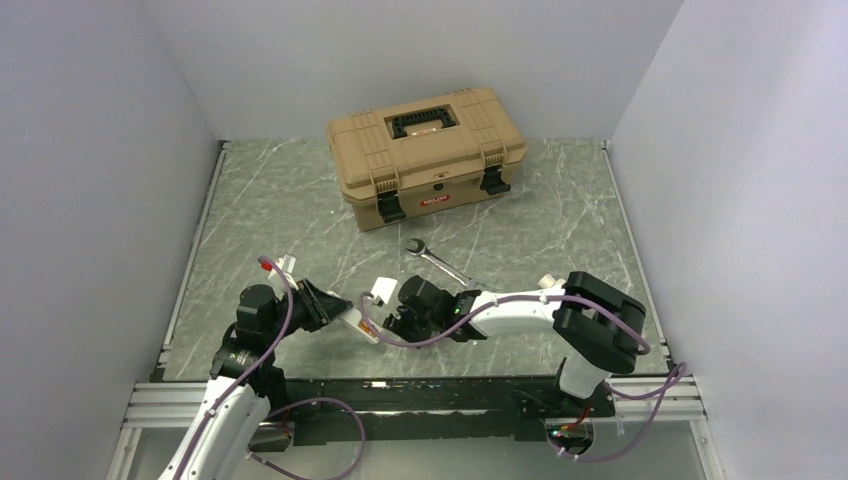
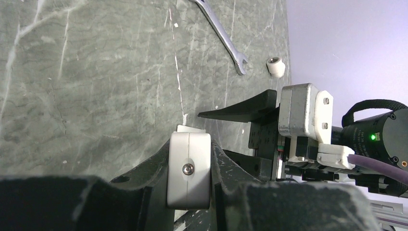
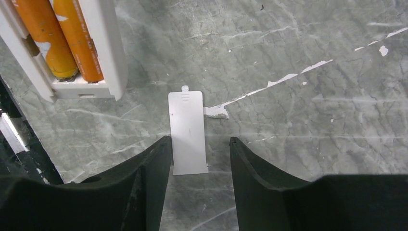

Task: Load the batteries into the remote control

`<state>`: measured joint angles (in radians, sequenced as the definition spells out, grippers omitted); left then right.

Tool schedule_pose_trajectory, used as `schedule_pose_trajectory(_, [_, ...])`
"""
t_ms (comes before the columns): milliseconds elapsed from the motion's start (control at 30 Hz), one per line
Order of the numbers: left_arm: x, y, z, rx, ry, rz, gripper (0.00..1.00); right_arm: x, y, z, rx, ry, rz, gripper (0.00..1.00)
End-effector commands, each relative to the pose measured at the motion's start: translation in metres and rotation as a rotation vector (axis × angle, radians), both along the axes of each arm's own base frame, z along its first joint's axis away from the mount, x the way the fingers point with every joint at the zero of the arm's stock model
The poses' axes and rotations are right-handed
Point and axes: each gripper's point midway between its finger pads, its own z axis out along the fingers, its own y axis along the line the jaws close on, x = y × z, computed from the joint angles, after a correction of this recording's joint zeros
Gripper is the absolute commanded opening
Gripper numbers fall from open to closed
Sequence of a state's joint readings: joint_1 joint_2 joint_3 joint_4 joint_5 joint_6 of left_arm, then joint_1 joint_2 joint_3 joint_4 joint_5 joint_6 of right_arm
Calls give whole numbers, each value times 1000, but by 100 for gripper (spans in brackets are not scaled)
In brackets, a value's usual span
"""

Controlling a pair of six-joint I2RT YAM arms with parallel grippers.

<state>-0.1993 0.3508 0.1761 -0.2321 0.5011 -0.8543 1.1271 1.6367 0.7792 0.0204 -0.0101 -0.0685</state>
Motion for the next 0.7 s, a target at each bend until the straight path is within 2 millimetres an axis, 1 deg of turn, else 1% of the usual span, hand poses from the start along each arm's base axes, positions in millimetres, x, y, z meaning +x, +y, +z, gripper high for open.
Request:
schedule_pose_trajectory(0, [4,-3,20,-23,-67,-21,0,-1,-7,-3,-53,19,-9,49])
schedule_pose_trajectory(100, [4,-4,20,-24,-67,-26,0,-5,-13,-5,-68,44,-27,47])
schedule_pose_trajectory(233, [4,-4,20,-25,-67,-29,0,-11,-19,-5,-64,68,-53,51])
schedule_pose_trajectory(433, [4,-5,19,-32,-64,-31,0,-17,-24,-11,-84,95,-67,51])
schedule_pose_trajectory(567, [4,-5,18,-30,-62,-28,0,-18,-22,-15,-100,99,-63,47])
schedule_pose_trajectory(667, [4,-4,17,-28,-61,-24,0,-18,-21,-18,-110,106,-59,42])
